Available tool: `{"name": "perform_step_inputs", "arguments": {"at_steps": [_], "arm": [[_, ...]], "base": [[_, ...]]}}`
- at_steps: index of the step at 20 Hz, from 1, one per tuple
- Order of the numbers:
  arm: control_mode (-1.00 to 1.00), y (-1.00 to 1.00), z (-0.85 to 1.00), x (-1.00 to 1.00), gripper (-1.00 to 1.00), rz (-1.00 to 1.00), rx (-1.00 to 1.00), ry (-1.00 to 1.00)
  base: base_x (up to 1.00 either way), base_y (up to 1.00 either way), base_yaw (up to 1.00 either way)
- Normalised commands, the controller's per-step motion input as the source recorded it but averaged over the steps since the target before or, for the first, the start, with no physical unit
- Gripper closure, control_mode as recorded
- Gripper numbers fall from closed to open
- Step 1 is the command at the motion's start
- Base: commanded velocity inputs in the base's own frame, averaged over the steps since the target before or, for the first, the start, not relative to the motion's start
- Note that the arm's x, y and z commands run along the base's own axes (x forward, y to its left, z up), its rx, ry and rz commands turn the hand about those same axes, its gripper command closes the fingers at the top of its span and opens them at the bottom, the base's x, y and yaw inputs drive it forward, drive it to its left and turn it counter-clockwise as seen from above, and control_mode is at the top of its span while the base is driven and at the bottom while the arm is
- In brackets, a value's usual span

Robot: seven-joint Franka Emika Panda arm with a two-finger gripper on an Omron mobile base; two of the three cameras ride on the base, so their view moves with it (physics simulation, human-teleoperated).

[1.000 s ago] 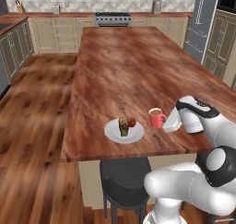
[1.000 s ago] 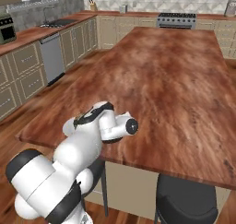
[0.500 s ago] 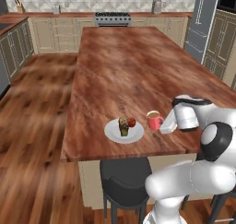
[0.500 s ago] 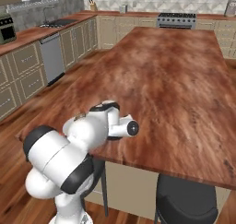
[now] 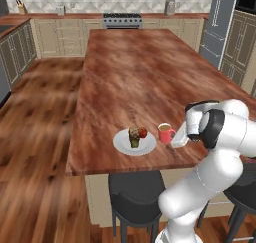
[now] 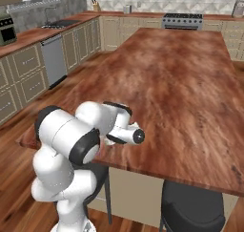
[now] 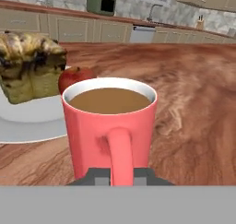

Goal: Pick up the brewed coffee from the coffee machine and place it next to the breakfast plate on the dining counter.

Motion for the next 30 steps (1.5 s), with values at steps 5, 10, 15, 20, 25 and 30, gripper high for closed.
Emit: {"name": "perform_step_inputs", "arguments": {"at_steps": [5, 10, 15, 20, 25, 30], "arm": [[-1.0, -0.09, -0.4, 0.32, 1.0, 0.01, 0.0, 0.0], [-1.0, 0.0, -0.24, 0.1, -1.0, 0.04, 0.0, 0.0], [-1.0, 0.01, 0.12, -0.34, -1.0, 0.06, -0.01, -0.01], [-1.0, 0.04, 0.82, -0.57, -1.0, 0.03, -0.03, -0.02], [-1.0, 0.13, 1.0, -0.79, -1.0, 0.06, -0.09, 0.0], [-1.0, 0.13, 0.95, -1.0, -1.0, 0.05, -0.14, 0.0]], "base": [[0.0, 0.0, 0.0], [0.0, 0.0, 0.0], [0.0, 0.0, 0.0], [0.0, 0.0, 0.0], [0.0, 0.0, 0.0], [0.0, 0.0, 0.0]]}}
